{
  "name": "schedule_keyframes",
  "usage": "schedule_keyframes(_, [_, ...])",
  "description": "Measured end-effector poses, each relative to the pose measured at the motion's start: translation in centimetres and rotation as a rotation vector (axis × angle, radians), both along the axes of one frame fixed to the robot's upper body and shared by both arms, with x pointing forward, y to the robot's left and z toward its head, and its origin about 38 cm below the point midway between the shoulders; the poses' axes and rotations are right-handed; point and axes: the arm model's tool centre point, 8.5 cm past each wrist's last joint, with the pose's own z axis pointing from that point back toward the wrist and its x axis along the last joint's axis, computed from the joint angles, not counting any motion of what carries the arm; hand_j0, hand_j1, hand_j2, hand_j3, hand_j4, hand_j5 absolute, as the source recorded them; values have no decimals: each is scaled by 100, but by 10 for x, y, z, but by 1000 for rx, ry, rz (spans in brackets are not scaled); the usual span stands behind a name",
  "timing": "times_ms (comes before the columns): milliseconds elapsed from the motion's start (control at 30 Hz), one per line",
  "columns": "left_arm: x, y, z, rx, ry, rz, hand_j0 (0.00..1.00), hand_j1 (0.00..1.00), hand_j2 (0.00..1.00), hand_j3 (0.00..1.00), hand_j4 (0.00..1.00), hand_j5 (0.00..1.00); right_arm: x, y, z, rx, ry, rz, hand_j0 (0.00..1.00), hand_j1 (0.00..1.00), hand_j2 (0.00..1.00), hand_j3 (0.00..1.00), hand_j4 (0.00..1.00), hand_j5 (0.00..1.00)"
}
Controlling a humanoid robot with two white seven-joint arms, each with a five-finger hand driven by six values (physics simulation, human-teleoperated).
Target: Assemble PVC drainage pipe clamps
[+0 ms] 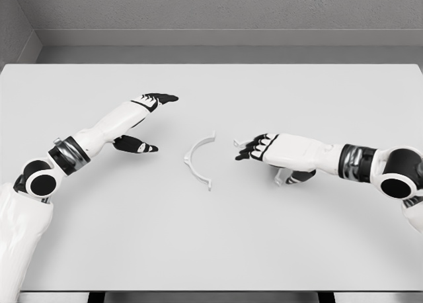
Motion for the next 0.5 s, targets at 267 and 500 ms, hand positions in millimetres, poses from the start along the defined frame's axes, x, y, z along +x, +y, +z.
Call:
schedule_keyframes(267, [1, 2, 1, -2, -2, 6, 100, 100, 100, 100, 100, 100, 5, 0, -3, -13, -4, -12, 100, 100, 100, 100, 100, 100])
schedule_keyframes(500, [1, 3, 1, -3, -1, 9, 100, 100, 100, 100, 100, 100, 9, 5, -4, -14, -12, -13, 100, 100, 100, 100, 100, 100])
